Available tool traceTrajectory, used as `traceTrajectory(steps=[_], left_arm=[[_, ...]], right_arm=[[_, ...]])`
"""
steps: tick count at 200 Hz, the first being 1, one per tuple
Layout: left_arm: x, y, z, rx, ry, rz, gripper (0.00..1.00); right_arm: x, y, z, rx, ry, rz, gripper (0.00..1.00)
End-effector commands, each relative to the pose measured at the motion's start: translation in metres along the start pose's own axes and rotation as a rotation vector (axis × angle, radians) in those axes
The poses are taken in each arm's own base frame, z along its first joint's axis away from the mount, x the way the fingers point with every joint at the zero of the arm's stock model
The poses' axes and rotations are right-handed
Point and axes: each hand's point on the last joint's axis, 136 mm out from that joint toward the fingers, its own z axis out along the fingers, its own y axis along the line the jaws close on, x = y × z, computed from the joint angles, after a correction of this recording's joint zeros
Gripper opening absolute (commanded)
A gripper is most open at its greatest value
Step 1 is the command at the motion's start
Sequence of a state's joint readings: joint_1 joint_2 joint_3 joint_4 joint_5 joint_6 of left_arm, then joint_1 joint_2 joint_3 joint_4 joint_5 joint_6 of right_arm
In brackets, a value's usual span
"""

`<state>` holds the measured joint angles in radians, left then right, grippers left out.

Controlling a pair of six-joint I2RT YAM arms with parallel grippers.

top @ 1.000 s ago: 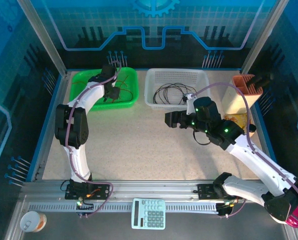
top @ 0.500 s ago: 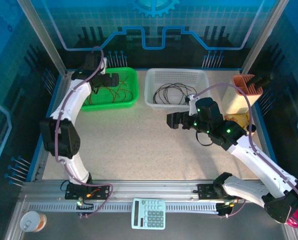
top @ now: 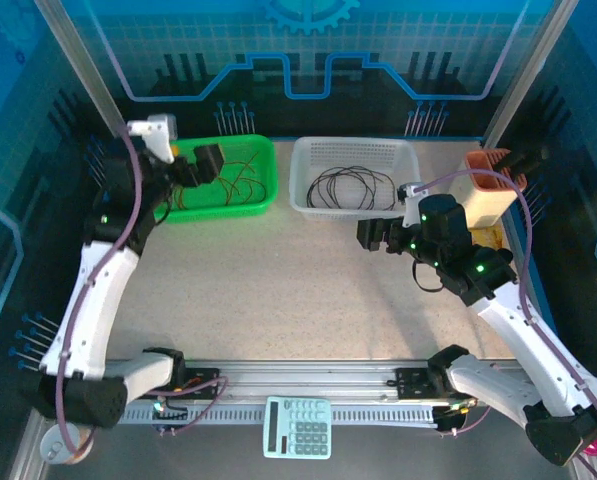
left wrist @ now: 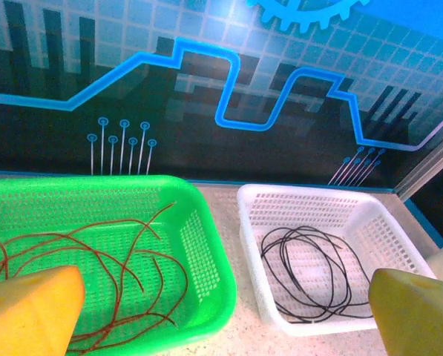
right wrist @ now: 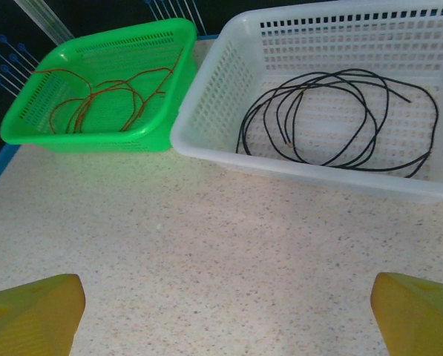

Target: Untangle the cables

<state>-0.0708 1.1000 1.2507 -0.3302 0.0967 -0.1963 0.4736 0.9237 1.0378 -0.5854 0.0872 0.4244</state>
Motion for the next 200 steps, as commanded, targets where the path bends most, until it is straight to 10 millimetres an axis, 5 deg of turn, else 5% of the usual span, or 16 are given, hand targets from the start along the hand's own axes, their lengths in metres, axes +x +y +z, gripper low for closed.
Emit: traceTrajectory(steps=[1,44,103,158,200], left_arm=[[0.005,0.002,-0.012,0.023,-0.092,-0.051,0.99],[0.062,0.038,-0.016,-0.097,-0.086,-0.038,0.99],[0.113,0.091,-0.025,-0.294,-0.203,0.049,0.99],[0.163,0.126,-0.007,-0.424,-0.140,0.126,0.99],[0.192,0.139,0.014,-0.442,-0.101,0.142,0.99]], right_arm=[[-0.004,-0.010,0.000,0.044,-0.010,-0.035,1.00],[0.011,-0.053,0.028,0.227,-0.088,-0.055,1.00],[0.018,-0.107,0.050,0.440,-0.258,-0.126,1.00],[0.034,-0.150,0.087,0.553,-0.181,-0.141,1.00],[0.031,-0.168,0.093,0.579,-0.210,-0.143,1.00]])
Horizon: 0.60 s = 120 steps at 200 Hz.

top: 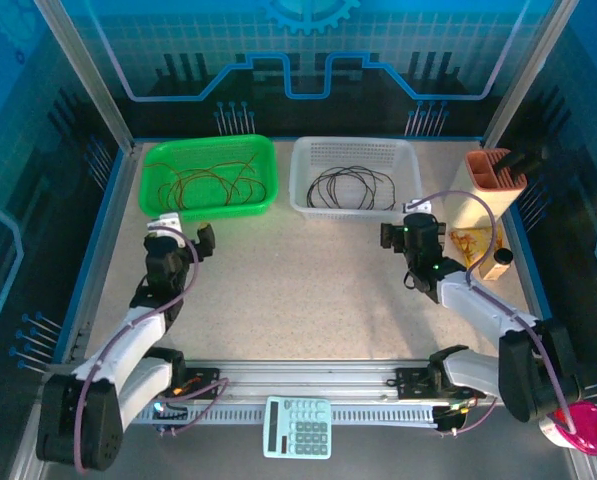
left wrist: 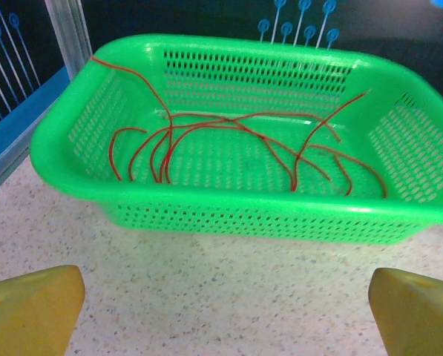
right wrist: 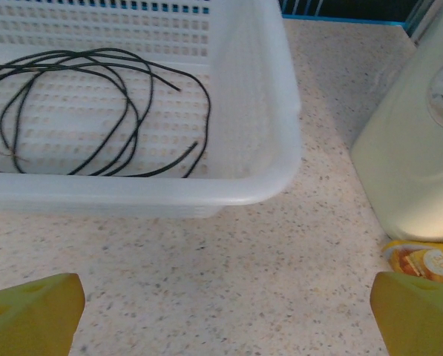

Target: Untangle the cables

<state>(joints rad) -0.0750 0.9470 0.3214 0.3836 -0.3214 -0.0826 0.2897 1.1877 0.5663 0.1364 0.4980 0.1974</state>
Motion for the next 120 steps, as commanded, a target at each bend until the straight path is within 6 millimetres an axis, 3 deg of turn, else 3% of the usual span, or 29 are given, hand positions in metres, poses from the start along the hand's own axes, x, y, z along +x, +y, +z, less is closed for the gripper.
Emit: traceTrajectory(steps=[1,17,53,67,93,120], left_arm=[[-0.005,0.002,0.008,-0.029,-0.069,0.014,0.99],[0.005,0.004,0.015,-0.042,-0.067,0.022,0.99],[0.018,0.003,0.029,-0.049,-0.046,0.046,0.99],[0.018,0.000,0.034,-0.038,-0.054,0.061,0.99],[0.012,-0.010,0.044,0.008,-0.097,0.084,0.99],[0.023,-0.018,0.053,0.052,-0.098,0.090,0.99]], right_arm=[[-0.023,-0.009,0.003,0.029,-0.111,0.012,1.00],[-0.027,-0.013,0.008,0.045,-0.156,-0.005,1.00],[-0.010,-0.016,0.026,0.075,-0.177,-0.080,1.00],[-0.002,-0.016,0.029,0.060,-0.202,-0.098,1.00],[-0.008,-0.016,0.030,0.022,-0.284,-0.085,1.00],[0.011,-0.008,0.040,-0.059,-0.294,-0.072,1.00]])
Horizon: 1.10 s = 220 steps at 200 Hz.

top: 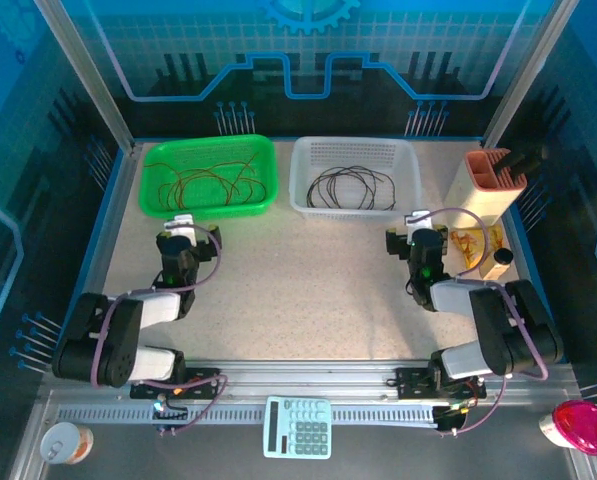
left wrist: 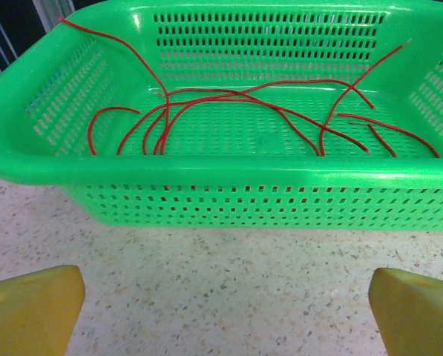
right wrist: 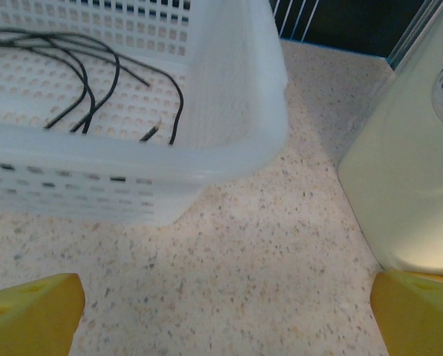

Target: Untangle the cables

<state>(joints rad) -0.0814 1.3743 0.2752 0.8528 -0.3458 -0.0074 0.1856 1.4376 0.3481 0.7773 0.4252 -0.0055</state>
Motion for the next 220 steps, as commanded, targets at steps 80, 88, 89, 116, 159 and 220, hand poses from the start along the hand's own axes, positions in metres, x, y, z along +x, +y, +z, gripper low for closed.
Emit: traceTrajectory(steps=[80,88,89,116,159,220], left_arm=[[-0.003,-0.020,0.034,0.152,0.020,-0.021,0.99],[-0.004,-0.020,0.035,0.152,0.013,-0.020,0.99],[-0.004,-0.020,0.035,0.152,0.014,-0.020,0.99],[-0.003,-0.020,0.035,0.153,0.015,-0.021,1.00],[-0.002,-0.020,0.035,0.152,0.017,-0.018,0.99],[-0.004,-0.020,0.034,0.134,0.005,-0.006,0.99]], right_arm=[[-0.016,0.017,0.021,-0.250,-0.060,0.055,1.00],[-0.015,0.017,0.020,-0.249,-0.057,0.053,1.00],[-0.015,0.017,0.020,-0.248,-0.058,0.052,1.00],[-0.015,0.018,0.020,-0.228,-0.063,0.039,1.00],[-0.016,0.018,0.020,-0.234,-0.063,0.042,1.00],[-0.015,0.017,0.021,-0.253,-0.060,0.055,1.00]])
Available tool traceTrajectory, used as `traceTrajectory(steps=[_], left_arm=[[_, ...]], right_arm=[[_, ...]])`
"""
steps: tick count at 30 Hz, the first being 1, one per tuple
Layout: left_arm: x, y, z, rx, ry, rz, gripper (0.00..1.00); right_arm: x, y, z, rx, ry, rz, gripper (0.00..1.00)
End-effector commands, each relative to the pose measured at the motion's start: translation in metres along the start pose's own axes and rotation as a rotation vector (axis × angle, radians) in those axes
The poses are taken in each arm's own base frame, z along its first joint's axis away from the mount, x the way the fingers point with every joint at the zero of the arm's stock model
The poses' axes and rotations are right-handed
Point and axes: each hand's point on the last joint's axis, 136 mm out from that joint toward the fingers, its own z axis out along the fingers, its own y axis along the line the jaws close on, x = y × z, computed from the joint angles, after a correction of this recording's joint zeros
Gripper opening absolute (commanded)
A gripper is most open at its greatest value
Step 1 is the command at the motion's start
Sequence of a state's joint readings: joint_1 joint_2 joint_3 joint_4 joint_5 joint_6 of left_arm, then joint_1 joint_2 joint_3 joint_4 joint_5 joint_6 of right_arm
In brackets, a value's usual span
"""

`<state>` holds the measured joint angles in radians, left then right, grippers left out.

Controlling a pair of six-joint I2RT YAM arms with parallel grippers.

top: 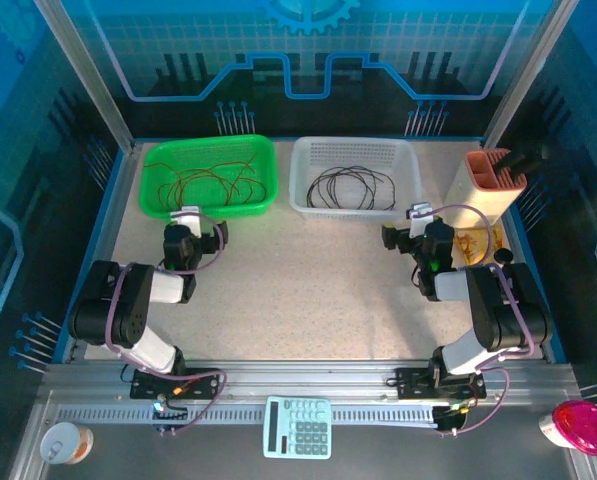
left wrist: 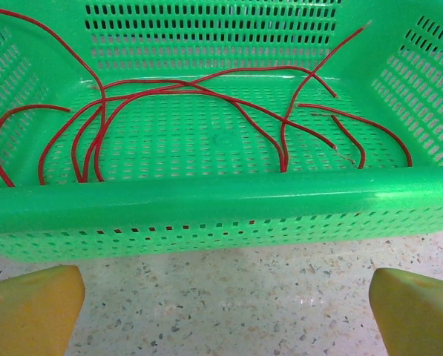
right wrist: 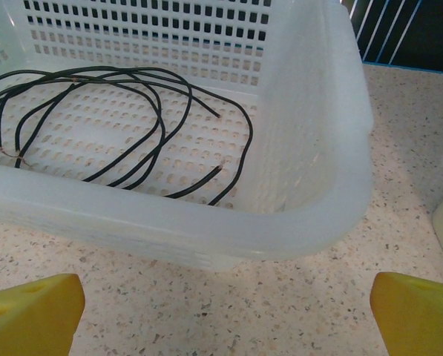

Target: Untangle the cables

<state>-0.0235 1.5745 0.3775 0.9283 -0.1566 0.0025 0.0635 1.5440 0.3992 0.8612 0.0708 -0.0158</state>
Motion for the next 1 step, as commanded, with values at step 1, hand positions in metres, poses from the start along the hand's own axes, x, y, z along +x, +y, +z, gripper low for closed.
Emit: traceTrajectory(steps=[1], left_arm=[[-0.0110,-0.0022,-0.0014,0.003,-0.034,0.002,0.99]], right_arm=[[-0.0069,0.0000,0.0004,-0.016,-0.020,0.013,1.00]])
